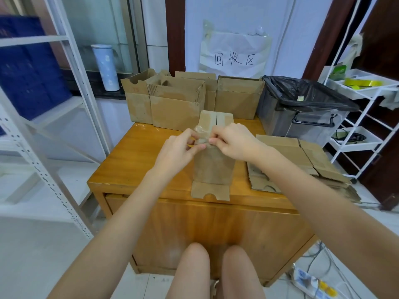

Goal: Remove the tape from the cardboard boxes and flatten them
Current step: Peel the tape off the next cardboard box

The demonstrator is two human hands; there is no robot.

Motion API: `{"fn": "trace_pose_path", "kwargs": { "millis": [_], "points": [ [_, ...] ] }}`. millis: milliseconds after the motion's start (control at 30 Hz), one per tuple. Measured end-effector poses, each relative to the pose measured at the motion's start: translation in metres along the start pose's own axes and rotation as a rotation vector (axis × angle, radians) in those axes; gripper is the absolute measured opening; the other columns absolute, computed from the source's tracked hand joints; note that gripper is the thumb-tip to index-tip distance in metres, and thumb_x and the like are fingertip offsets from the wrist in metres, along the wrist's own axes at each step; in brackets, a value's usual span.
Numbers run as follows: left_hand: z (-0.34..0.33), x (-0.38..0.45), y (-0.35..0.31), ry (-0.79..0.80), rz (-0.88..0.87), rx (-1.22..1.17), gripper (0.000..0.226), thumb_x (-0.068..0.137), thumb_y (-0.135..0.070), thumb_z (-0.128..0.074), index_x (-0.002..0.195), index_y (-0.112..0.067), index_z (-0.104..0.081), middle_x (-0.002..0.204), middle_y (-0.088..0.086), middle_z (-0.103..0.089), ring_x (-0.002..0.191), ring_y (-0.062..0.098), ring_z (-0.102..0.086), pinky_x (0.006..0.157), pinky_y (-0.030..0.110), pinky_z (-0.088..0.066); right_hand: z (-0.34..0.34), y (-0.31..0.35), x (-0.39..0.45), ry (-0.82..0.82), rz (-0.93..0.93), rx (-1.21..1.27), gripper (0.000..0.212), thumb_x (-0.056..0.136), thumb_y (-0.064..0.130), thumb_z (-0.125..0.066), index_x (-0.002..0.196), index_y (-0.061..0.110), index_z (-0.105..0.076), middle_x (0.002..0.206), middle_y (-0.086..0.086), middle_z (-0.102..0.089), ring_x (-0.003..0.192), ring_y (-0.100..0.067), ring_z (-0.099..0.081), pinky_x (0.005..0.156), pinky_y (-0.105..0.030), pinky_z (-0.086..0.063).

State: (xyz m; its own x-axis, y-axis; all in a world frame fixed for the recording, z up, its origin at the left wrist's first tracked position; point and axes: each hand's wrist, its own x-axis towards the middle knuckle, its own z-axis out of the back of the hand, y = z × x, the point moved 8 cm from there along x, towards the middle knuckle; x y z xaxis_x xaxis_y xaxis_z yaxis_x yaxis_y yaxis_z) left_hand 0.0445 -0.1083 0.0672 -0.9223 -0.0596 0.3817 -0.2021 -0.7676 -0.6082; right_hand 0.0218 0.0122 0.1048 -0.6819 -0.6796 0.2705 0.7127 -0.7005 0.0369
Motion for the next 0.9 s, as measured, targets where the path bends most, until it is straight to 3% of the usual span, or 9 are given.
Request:
{"fn": "trace_pose_path", "kwargs": {
  "millis": [200,367,500,633,733,833,900],
  "points": [
    [0.004,0.004,-0.011,0.032,-0.127,0.081,0.020,0.094,-0.031,-0.059,0.096,-0.011,-0.065,0.093,0.006,-0.071,0.088,0.025,-0.065,0.075,0.042,-0.053,-0.002,-0.015,-0.006,-0.032,-0.093,0.192,0.015,0.099,0.028,-0.049,0.089,0.020,-0.058,0.080,0.002,-0.065,0.075,-0.018,-0.059,0.069,-0.031,-0.044],
    [0.000,0.003,-0.023,0.095,-0.254,0.312,0.020,0.100,-0.028,-0.047,0.097,-0.009,-0.051,0.087,0.009,-0.070,0.073,0.028,-0.063,0.056,0.034,-0.041,-0.004,-0.022,-0.007,-0.040,-0.139,0.234,0.015,0.099,0.029,-0.050,0.091,0.020,-0.059,0.076,0.010,-0.059,0.076,-0.015,-0.058,0.076,-0.035,-0.049],
    [-0.006,-0.001,-0.025,0.129,-0.305,0.491,0.015,0.103,-0.022,-0.039,0.093,-0.014,-0.031,0.096,0.012,-0.071,0.073,0.030,-0.065,0.052,0.035,-0.042,-0.004,-0.022,-0.005,-0.036,-0.143,0.212,0.020,0.099,0.029,-0.049,0.097,0.016,-0.063,0.079,0.006,-0.065,0.079,-0.017,-0.061,0.078,-0.037,-0.050],
    [-0.010,-0.003,-0.027,0.134,-0.295,0.635,0.008,0.101,-0.008,-0.040,0.108,-0.005,-0.038,0.104,0.010,-0.068,0.075,0.031,-0.063,0.052,0.029,-0.029,-0.004,-0.023,-0.003,-0.039,-0.146,0.210,0.019,0.098,0.029,-0.050,0.097,0.016,-0.064,0.082,0.002,-0.069,0.080,-0.018,-0.063,0.079,-0.039,-0.052],
    [-0.005,-0.003,-0.021,0.114,-0.261,0.604,0.009,0.098,-0.003,-0.040,0.104,-0.008,-0.034,0.101,0.014,-0.066,0.073,0.030,-0.060,0.052,0.028,-0.031,-0.004,-0.024,-0.004,-0.041,-0.143,0.207,0.019,0.098,0.029,-0.050,0.095,0.016,-0.063,0.082,0.001,-0.070,0.078,-0.018,-0.063,0.078,-0.038,-0.052],
    [-0.003,-0.008,-0.016,0.085,-0.271,0.427,0.011,0.102,-0.019,-0.039,0.096,-0.011,-0.035,0.085,0.010,-0.063,0.074,0.031,-0.062,0.053,0.034,-0.039,-0.004,-0.026,-0.004,-0.044,-0.135,0.216,0.018,0.098,0.030,-0.051,0.093,0.017,-0.063,0.079,0.001,-0.071,0.076,-0.018,-0.063,0.078,-0.037,-0.052],
    [-0.002,-0.011,-0.013,0.093,-0.220,0.219,0.022,0.099,-0.030,-0.048,0.108,-0.010,-0.045,0.091,0.008,-0.066,0.084,0.027,-0.065,0.065,0.037,-0.051,-0.004,-0.027,-0.004,-0.042,-0.132,0.217,0.018,0.098,0.030,-0.051,0.093,0.017,-0.063,0.077,0.001,-0.071,0.076,-0.018,-0.063,0.078,-0.037,-0.051]
  ]
}}
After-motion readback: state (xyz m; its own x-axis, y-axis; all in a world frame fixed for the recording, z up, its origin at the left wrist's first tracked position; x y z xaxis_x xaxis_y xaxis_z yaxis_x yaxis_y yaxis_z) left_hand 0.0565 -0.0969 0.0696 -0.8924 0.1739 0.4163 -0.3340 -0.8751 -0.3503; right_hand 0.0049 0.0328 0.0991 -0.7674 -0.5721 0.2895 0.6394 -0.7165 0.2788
